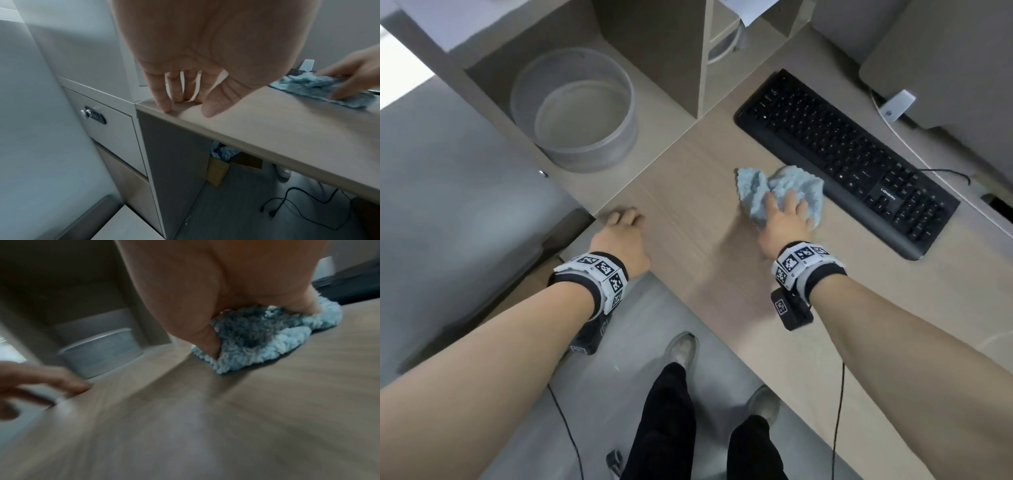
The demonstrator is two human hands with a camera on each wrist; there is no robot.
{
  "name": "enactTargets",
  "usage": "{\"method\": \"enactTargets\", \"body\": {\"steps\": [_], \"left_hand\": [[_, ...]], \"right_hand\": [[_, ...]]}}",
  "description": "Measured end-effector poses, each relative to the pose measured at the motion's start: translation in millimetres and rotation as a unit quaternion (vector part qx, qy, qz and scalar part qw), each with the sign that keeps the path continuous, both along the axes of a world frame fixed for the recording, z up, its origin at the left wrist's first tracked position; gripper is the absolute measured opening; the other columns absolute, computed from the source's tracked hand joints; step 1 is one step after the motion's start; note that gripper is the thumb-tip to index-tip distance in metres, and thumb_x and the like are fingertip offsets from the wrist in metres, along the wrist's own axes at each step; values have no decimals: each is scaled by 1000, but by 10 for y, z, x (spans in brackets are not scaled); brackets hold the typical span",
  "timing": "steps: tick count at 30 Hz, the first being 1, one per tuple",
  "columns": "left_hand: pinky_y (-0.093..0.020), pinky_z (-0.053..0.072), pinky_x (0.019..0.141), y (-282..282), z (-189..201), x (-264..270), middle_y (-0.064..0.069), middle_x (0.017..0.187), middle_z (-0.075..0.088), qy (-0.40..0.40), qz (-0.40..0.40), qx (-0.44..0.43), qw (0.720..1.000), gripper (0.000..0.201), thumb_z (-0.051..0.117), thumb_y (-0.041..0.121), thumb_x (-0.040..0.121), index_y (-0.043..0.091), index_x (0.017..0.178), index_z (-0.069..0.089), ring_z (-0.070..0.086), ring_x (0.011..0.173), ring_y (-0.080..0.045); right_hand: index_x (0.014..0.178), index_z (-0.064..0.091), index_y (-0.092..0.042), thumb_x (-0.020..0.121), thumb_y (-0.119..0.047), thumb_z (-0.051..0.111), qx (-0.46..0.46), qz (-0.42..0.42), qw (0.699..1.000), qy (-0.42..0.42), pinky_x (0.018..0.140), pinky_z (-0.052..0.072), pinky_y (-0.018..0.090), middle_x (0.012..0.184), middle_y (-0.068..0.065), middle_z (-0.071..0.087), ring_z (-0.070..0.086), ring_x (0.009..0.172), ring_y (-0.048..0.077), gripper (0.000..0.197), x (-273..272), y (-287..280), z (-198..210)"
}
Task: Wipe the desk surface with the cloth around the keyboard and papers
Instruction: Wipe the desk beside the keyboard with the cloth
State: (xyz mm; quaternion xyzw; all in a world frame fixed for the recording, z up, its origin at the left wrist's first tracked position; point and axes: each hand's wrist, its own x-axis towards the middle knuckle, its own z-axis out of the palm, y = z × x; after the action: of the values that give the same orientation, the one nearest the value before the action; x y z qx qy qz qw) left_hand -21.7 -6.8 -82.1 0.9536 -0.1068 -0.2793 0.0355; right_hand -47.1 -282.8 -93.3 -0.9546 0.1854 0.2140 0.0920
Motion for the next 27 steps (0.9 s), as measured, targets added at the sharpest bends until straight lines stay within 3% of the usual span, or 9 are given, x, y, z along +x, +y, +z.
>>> {"method": "enactTargets", "body": {"steps": [5,8,10,13,17,19,23,25,27], "left_hand": [[-36,27,114,4,-48,-92,-2,159,18,-29,-14,1,999,77,57,31,84,13,152,24,18,144,-26],[-35,18,121,12,-81,-127,-5,163,5,-9,0,5,1000,90,61,34,84,9,155,13,8,148,-25],[-36,15,121,-2,-107,-239,-7,163,7,-20,55,-25,998,92,65,30,80,6,154,16,6,149,-25],[-40,27,115,-49,-79,-556,-9,154,26,-65,148,-80,984,75,57,12,76,5,146,32,20,141,-31],[-45,38,105,-108,-77,-970,-9,147,35,-77,112,-70,988,73,59,9,69,7,140,41,29,132,-33],[-46,38,106,-166,-129,-1101,-6,152,30,-65,84,-61,992,78,60,12,70,10,144,37,25,136,-31],[-43,33,112,-306,-142,-1181,-2,161,16,-28,88,-39,995,85,61,17,74,10,151,25,26,139,-32],[-41,36,111,-311,-109,-1165,-1,161,15,-19,82,-36,996,85,60,16,74,10,151,25,36,135,-34],[-39,40,107,-278,-81,-1153,2,161,14,-14,76,-40,996,83,59,14,75,12,151,27,45,129,-34]], "right_hand": [[156,19,-23,89,-26,58,57,277,959,-28,116,6,65,164,16,1,-2,148,44,78,-399,1029,-32],[152,31,-23,88,-25,64,91,367,925,-50,115,7,65,163,15,12,7,148,45,72,-851,995,-149],[153,28,-28,88,-16,60,84,356,930,-39,118,6,60,165,10,8,4,150,41,73,-953,612,-167],[155,19,-32,90,-10,48,49,235,970,-24,121,8,54,166,5,0,-3,151,34,75,-961,-123,-105],[156,15,-30,94,-16,46,-7,109,994,-18,121,11,53,165,9,0,-2,150,37,70,-917,-605,-97],[156,12,-29,95,-19,47,-13,138,990,-8,120,8,56,164,11,-4,-4,149,40,70,-1017,-389,-96],[156,6,-32,94,-11,46,26,328,944,0,119,-3,53,164,8,-12,-11,149,38,77,-1555,-106,-80],[156,7,-35,94,-11,47,32,339,940,10,120,-5,50,165,5,-13,-12,150,35,78,-1697,-300,-81],[156,7,-36,94,-11,45,36,288,957,5,122,-1,49,165,3,-11,-12,151,33,77,-1698,-506,-75]]}}
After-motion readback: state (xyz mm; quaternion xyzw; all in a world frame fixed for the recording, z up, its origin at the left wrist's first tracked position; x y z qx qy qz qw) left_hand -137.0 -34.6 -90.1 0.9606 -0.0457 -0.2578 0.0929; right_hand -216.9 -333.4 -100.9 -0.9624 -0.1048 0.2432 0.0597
